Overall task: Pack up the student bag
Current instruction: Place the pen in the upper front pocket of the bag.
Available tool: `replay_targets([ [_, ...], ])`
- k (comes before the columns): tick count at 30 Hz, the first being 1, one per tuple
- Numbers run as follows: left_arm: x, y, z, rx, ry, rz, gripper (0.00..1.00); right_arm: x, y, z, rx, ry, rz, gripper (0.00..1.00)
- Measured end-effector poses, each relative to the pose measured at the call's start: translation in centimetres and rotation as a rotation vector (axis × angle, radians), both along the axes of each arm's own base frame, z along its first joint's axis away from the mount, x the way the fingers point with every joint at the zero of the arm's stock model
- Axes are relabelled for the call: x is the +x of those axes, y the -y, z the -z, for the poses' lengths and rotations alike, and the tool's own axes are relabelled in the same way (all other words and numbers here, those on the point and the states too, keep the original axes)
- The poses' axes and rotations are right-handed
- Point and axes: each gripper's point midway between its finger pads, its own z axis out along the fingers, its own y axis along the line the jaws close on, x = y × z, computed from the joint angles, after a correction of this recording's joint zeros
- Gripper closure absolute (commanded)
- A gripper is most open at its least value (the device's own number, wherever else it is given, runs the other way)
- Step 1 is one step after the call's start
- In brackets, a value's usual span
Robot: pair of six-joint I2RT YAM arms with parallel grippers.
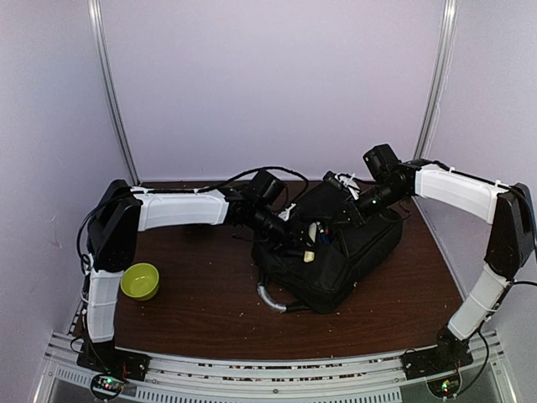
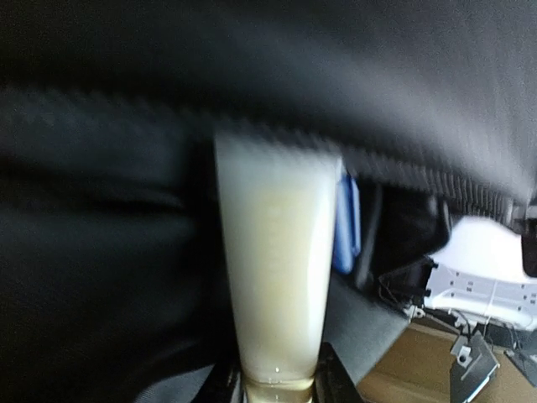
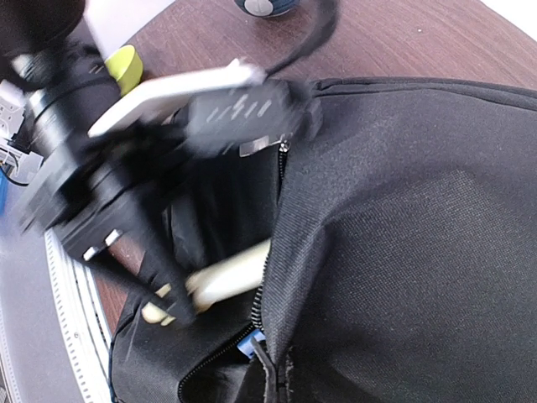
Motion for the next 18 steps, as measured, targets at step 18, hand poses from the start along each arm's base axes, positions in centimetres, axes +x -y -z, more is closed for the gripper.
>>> replay_targets([
  [18, 8.7, 6.0, -0.5, -0.156, 0.029, -0.151, 0.8, 1.4, 1.0, 0.3, -0.046, 0.042, 0.054, 1.0],
])
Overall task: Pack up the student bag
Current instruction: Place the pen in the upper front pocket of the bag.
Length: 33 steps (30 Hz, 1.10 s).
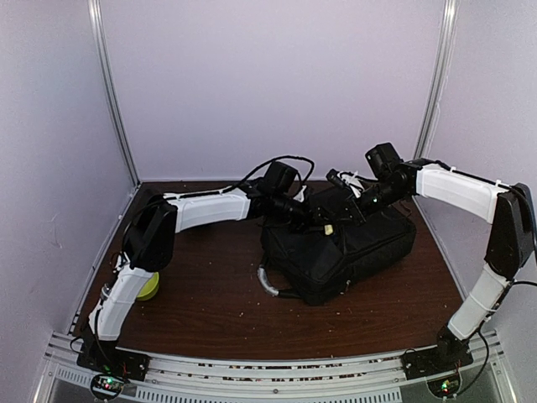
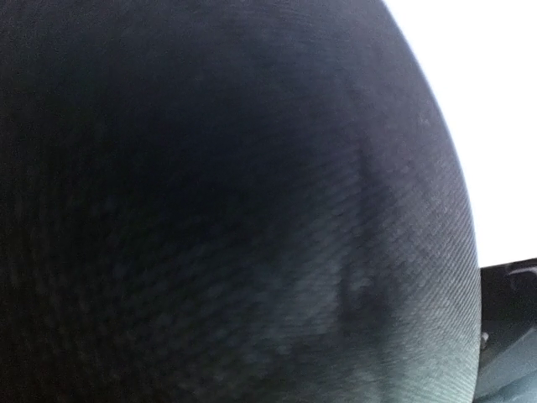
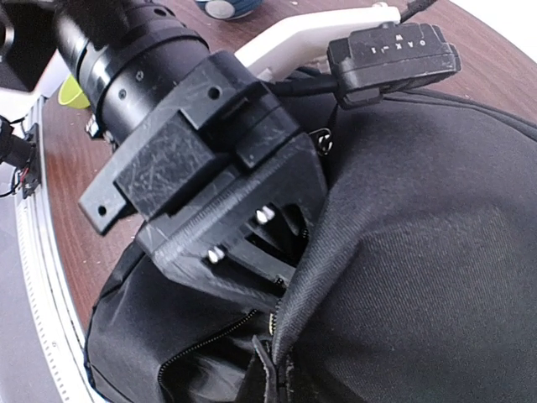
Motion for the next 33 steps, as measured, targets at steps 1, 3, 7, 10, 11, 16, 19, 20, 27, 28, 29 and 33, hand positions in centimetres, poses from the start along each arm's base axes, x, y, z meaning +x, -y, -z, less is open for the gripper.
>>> replay_targets([
  [1, 0.1, 0.5, -0.1, -0.022, 0.001, -0.005, 0.79, 0.1, 0.1, 0.0, -0.005, 0.001, 0.006, 1.0],
  [3, 0.3, 1.4, -0.3, -0.064, 0.007, -0.009, 0.75, 0.3, 0.4, 0.2, -0.016, 0.003, 0.018, 1.0],
  [7, 0.5, 2.4, -0.5, -0.11, 0.021, -0.022, 0.6, 0.6, 0.7, 0.2, -0.031, 0.01, 0.032, 1.0],
  [10, 0.8, 2.1, -0.1, -0.148, 0.034, -0.06, 0.56, 0.7, 0.7, -0.1, -0.031, 0.018, 0.035, 1.0],
  [11, 0.8, 2.0, -0.2, -0.167, 0.039, -0.073, 0.54, 0.7, 0.6, -0.1, -0.03, 0.017, 0.032, 1.0],
  [16, 0.9, 2.0, -0.6, -0.239, 0.032, -0.094, 0.5, 0.8, 0.7, -0.4, -0.032, 0.023, 0.035, 1.0],
  [19, 0.8, 1.6, -0.8, -0.252, 0.046, -0.104, 0.49, 0.8, 0.6, -0.5, -0.027, 0.02, 0.032, 1.0],
  [20, 0.6, 1.4, -0.9, -0.247, 0.05, -0.11, 0.49, 0.7, 0.5, -0.5, -0.024, 0.019, 0.029, 1.0],
  [27, -0.5, -1.7, -1.1, -0.126, 0.098, -0.172, 0.47, 0.2, -0.3, 0.1, -0.01, -0.007, -0.002, 1.0],
  [28, -0.7, -2.1, -1.2, -0.106, 0.106, -0.179, 0.47, 0.1, -0.5, 0.2, -0.008, -0.012, -0.008, 1.0],
  [29, -0.9, -2.5, -1.2, -0.086, 0.115, -0.182, 0.47, 0.1, -0.6, 0.3, -0.008, -0.014, -0.011, 1.0],
  [33, -1.6, -2.9, -1.4, -0.05, 0.145, -0.181, 0.47, -0.1, -0.7, 0.4, -0.006, -0.023, -0.016, 1.0],
])
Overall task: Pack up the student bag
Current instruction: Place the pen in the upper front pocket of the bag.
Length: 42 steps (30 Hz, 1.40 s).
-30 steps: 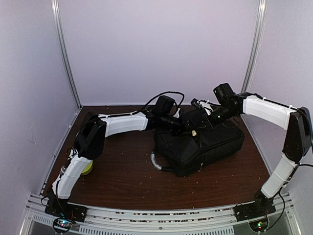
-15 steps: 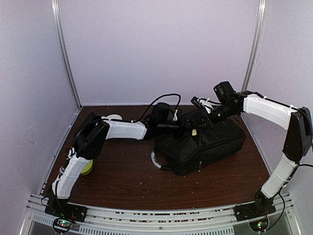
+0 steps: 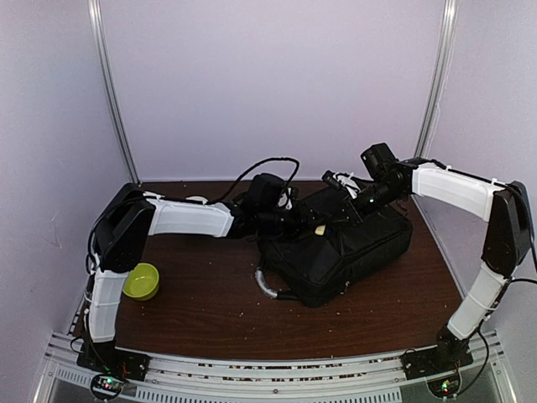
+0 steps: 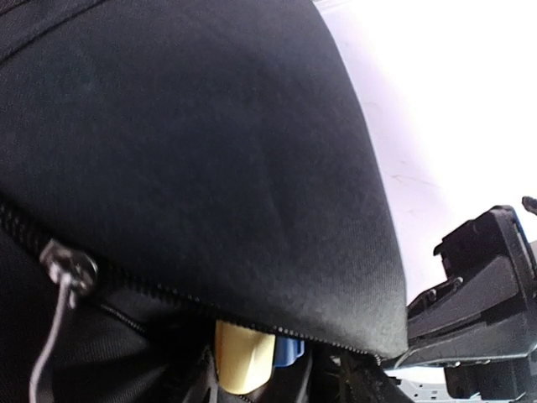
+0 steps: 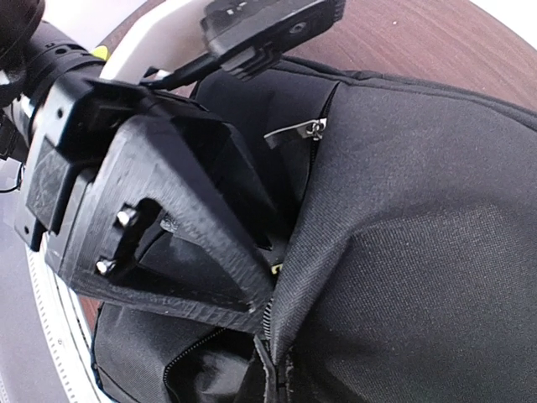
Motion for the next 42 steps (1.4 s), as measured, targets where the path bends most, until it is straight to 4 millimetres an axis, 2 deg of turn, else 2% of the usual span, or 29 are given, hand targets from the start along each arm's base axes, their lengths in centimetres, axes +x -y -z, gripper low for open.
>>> replay_targets([
  [14, -1.3, -0.9, 0.7, 0.182, 0.146, 0.02, 0.49, -0.6, -0.8, 0.6, -0.005, -0.028, -0.025, 1.0],
  [18, -1.7, -1.3, 0.3, 0.211, 0.164, 0.037, 0.62, -0.6, -0.9, 0.3, -0.017, -0.021, -0.025, 0.99],
  [22, -2.5, -1.7, -1.2, 0.221, 0.207, 0.06, 0.69, -0.7, -0.9, -0.1, -0.027, -0.021, -0.024, 1.0],
  [25, -2.6, -2.0, -2.2, 0.223, 0.235, 0.066, 0.79, -0.7, -0.9, -0.4, -0.029, -0.025, -0.024, 1.0],
  [31, -2.7, -2.7, -1.3, 0.286, 0.242, 0.077, 1.0, -0.8, -1.0, -0.4, -0.034, -0.035, -0.026, 1.0],
  [38, -2.7, -4.5, 0.6, 0.427, 0.266, 0.096, 1.0, -0.8, -1.0, -0.4, -0.032, -0.037, -0.023, 1.0],
  [42, -2.6, -4.3, 0.9, 0.44, 0.273, 0.112, 1.0, -0.8, -1.0, -0.4, -0.031, -0.039, -0.021, 1.0],
])
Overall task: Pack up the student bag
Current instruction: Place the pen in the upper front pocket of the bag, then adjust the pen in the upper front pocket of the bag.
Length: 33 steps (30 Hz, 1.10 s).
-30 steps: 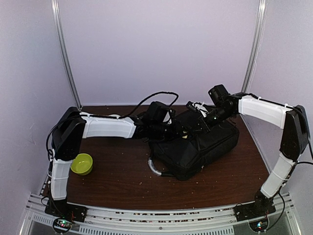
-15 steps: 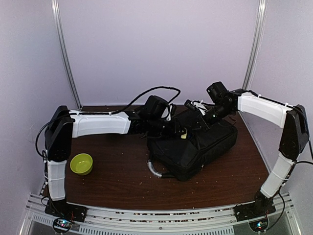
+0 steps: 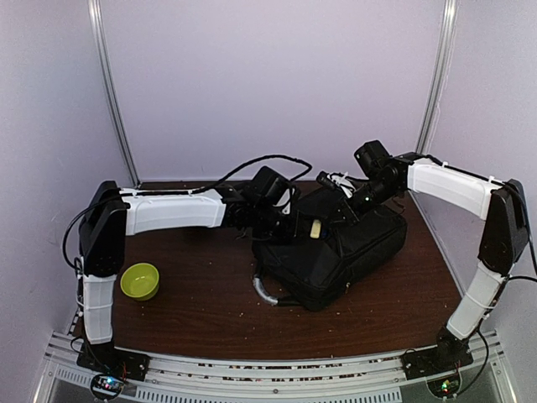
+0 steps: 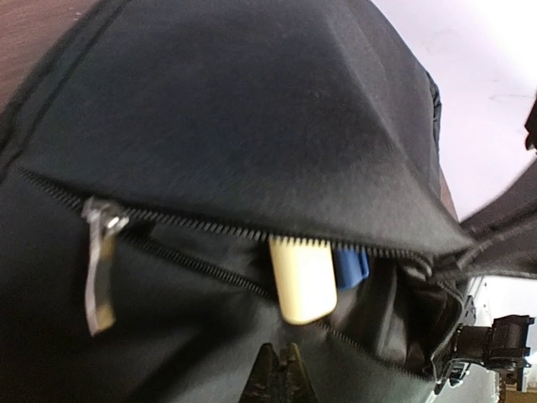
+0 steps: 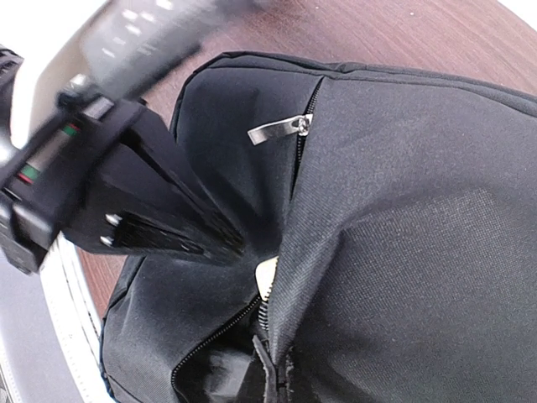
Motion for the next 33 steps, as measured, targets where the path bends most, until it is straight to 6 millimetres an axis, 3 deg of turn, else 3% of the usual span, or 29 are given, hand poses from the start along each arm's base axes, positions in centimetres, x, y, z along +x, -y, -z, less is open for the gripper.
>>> replay_targets([
  [6, 0.8, 2.8, 1.4, -0.051, -0.023, 0.04, 1.0, 0.0, 0.0, 0.0, 0.001, -0.001, 0.001, 1.0],
  [11, 1.9, 6.5, 0.6, -0.158, -0.015, 0.09, 1.0, 0.1, 0.1, 0.0, -0.004, 0.003, 0.004, 1.0],
  [17, 1.6, 7.0, 1.3, -0.173, -0.033, 0.111, 1.0, 0.1, 0.4, 0.5, -0.011, 0.007, 0.004, 1.0],
  [23, -0.3, 4.8, 1.0, -0.16, -0.008, 0.142, 0.92, -0.6, -0.1, 1.6, -0.017, -0.013, -0.014, 1.0],
  [30, -3.2, 0.6, -4.7, -0.136, 0.098, 0.21, 0.8, -0.7, -1.1, 3.5, -0.035, -0.034, -0.048, 0.98],
  [31, -3.5, -0.3, -5.5, -0.134, 0.117, 0.21, 0.77, -0.8, -1.3, 3.6, -0.037, -0.033, -0.055, 0.96],
  [33, -3.8, -2.0, -6.3, -0.114, 0.143, 0.202, 0.62, -1.0, -1.7, 3.7, -0.042, -0.024, -0.07, 0.86],
])
